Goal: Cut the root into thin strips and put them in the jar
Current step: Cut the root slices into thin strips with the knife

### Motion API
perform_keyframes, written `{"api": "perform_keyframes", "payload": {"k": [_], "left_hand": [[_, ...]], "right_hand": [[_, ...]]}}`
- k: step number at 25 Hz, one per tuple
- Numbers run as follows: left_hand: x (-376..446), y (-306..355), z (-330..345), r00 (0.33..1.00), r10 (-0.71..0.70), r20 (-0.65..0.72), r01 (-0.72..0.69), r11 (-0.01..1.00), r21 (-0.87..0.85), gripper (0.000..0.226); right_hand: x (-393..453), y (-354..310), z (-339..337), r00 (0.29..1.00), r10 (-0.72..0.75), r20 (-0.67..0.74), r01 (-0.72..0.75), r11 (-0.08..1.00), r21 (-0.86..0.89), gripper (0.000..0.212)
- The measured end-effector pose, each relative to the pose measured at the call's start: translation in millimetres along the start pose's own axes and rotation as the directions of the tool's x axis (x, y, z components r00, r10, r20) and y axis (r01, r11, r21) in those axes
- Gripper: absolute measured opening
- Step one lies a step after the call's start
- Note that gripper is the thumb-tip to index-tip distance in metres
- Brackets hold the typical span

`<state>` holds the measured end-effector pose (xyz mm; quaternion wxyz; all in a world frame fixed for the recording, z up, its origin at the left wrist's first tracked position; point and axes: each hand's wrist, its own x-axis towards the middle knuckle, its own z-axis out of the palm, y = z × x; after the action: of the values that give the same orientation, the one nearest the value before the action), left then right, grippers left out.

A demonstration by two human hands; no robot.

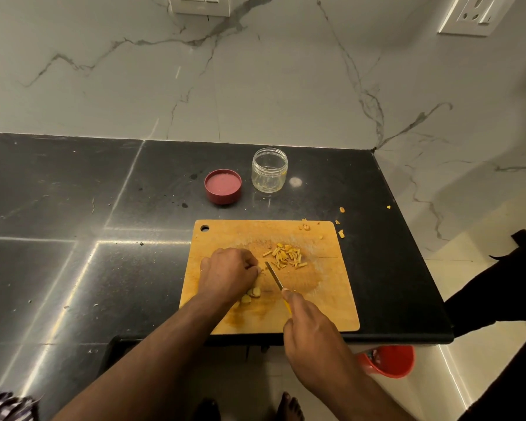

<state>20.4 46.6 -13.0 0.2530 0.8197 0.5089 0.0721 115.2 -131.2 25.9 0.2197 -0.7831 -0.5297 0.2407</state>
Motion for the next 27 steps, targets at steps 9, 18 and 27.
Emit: {"api": "perform_keyframes", "payload": {"k": [9, 18, 27], "left_hand": [[-1.5, 2.8, 0.9, 0.999, -0.031, -0.02, 0.031, 1.0, -0.004, 0.014], [-0.9, 2.4, -3.1, 0.999, -0.043, 0.012, 0.043, 0.999, -0.017, 0.015], [-3.6, 6.3, -6.5, 0.998, -0.064, 0.001, 0.064, 0.998, 0.005, 0.012]], "right_hand": [[18.3, -8.1, 6.1, 0.999, -0.042, 0.035, 0.044, 0.997, -0.068, 0.046], [-5.1, -3.3, -3.6, 1.0, 0.001, 0.027, 0.0, 1.0, -0.018, 0.048], [20.9, -14.3, 4.0, 0.998, -0.023, 0.063, 0.027, 0.997, -0.067, 0.047]]}}
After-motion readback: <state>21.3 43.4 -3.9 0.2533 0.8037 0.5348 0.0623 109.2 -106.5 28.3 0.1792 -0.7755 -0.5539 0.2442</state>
